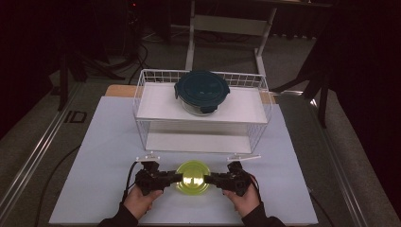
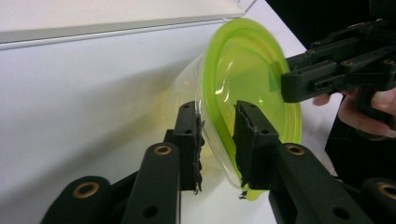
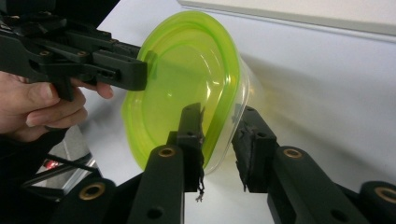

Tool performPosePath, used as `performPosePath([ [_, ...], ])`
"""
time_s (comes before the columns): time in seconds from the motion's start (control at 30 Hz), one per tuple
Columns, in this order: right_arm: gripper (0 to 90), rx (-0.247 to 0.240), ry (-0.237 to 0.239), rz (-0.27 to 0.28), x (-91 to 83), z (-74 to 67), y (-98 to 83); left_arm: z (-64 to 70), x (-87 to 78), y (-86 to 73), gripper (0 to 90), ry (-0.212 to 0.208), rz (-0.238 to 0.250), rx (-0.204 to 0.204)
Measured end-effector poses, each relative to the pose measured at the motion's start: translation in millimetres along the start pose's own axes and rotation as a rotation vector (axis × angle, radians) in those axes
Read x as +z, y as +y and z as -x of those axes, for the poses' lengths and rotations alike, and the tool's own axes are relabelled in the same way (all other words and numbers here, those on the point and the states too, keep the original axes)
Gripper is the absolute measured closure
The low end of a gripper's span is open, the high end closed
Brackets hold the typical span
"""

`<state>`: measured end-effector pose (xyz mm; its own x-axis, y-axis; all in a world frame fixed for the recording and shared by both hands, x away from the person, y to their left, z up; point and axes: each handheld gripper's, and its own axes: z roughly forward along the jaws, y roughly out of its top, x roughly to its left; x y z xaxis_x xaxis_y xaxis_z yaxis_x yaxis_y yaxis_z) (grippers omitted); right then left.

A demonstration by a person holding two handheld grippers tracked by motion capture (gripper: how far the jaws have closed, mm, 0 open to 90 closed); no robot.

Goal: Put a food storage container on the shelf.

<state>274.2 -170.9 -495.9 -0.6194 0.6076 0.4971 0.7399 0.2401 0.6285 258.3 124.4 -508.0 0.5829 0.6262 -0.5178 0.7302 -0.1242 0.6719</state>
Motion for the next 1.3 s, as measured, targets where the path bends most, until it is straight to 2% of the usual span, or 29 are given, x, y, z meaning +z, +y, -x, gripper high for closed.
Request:
performPosePath([
  [0.07,74.6,-0.001,-0.01,-0.005,-0.4,-2.3,0.3,2.0,-0.9,0.1,73.6,0.01,-0.003,0.002],
  [0.13,77.6,0.026,-0.011,-0.008,-1.5,-3.3,1.2,3.7,-3.6,-0.1,76.0,0.013,0.004,0.004],
  [0.17,80.9,0.04,-0.012,-0.002,-2.8,-4.2,1.8,5.0,-5.1,-0.1,79.3,0.033,0.011,0.005],
  [0.23,81.0,0.015,-0.03,-0.004,-3.3,-8.4,2.2,3.9,-7.7,0.2,81.8,0.023,0.024,-0.022],
  [0.33,81.1,0.01,-0.039,0.003,-3.7,-12.1,2.5,6.9,-10.5,1.3,82.0,0.03,0.028,-0.028],
  [0.5,81.3,0.019,0.0,0.022,-11.0,-14.4,7.7,10.0,-20.0,8.6,82.0,-0.002,0.047,-0.029],
  [0.67,81.5,-0.011,0.014,0.05,-24.1,-23.2,18.5,14.7,-29.7,17.4,81.9,-0.043,0.081,-0.035],
  [0.87,81.5,-0.015,0.037,0.075,-38.7,-29.7,32.5,29.4,-42.6,33.9,82.2,-0.037,0.119,0.001],
  [1.07,81.5,-0.028,0.026,0.099,-52.6,-39.5,46.9,40.3,-52.5,51.6,82.3,-0.034,0.138,0.02],
  [1.3,81.5,-0.051,0.011,0.131,-72.1,-53.9,67.6,53.5,-66.0,75.5,82.4,-0.049,0.169,0.04],
])
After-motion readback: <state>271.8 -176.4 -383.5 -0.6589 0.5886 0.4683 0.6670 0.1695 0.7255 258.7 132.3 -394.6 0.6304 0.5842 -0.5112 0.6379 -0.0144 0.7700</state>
